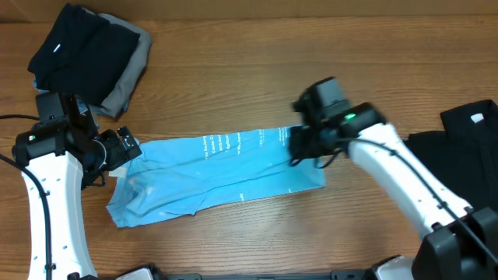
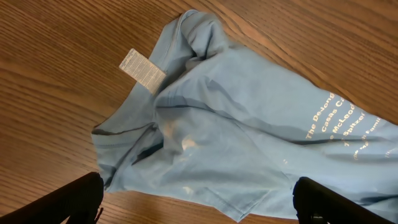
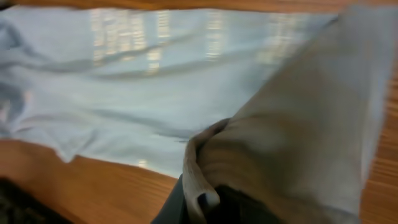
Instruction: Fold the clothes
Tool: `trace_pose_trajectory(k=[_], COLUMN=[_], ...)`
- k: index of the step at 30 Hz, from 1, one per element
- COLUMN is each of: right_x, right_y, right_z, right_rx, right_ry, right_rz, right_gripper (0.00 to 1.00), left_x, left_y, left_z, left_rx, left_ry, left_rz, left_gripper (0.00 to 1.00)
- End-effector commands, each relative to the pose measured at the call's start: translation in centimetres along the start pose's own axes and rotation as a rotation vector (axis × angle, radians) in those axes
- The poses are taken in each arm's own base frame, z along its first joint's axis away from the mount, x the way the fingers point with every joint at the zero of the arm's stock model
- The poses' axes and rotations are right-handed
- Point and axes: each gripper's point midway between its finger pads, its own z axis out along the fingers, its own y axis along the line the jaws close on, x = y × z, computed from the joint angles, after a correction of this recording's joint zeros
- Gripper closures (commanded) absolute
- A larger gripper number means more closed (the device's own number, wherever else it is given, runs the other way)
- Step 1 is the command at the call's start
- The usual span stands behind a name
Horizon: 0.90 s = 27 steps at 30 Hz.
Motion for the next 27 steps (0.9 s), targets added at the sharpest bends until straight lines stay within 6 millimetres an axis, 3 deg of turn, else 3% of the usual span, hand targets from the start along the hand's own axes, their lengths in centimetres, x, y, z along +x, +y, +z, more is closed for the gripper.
trace_pose_trajectory(k=[1, 6, 11, 12, 14, 15, 18, 21, 25, 27], right_x=[0.8, 2.5, 2.9, 2.9, 2.9, 2.9, 2.1, 0.8, -0.3, -0.1], right_y=[4.6, 7.5, 7.3, 7.2, 7.7, 8.1, 9.0, 9.0, 5.3, 3.4], right_z=[1.5, 4.7, 7.4, 7.8, 8.0, 8.0, 7.3, 5.3, 3.1, 2.9], right_rx=[-0.049, -0.046, -0.011, -0.011, -0.039, -0.059, -0.1, -0.11, -0.026, 0.005], right_ry=[0.005, 0.047, 0.079, 0.085, 0.09, 0.089, 0.065, 0.017, -0.012, 0.016], right_rz=[-0.02, -0.083, -0.048, -0.047, -0.059, -0.071, -0.109, -0.106, -0.02, 0.039], right_gripper=[0.96, 0.96, 0.96, 0.91, 0.53, 0.44, 0.41, 0.4, 0.42, 0.51], left_x=[-0.2, -0.2, -0.2, -0.1, -0.1, -0.1, -0.1, -0.1, -0.1, -0.2], left_y=[0.0, 0.0, -0.1, -0.1, -0.1, -0.1, -0.1, -0.1, -0.1, -0.1], left_z=[-0.1, -0.1, -0.1, -0.1, -0.1, -0.1, -0.1, -0.1, -0.1, -0.1], left_rx=[0.009, 0.009, 0.015, 0.015, 0.015, 0.015, 0.015, 0.015, 0.015, 0.015], left_ry=[-0.004, -0.003, 0.001, 0.001, 0.001, 0.001, 0.001, 0.001, 0.001, 0.001], left_rz=[0.012, 0.011, 0.011, 0.012, 0.012, 0.012, 0.011, 0.011, 0.012, 0.012], left_gripper=[0.0, 0.0, 0.0, 0.0, 0.0, 0.0, 0.0, 0.0, 0.0, 0.0])
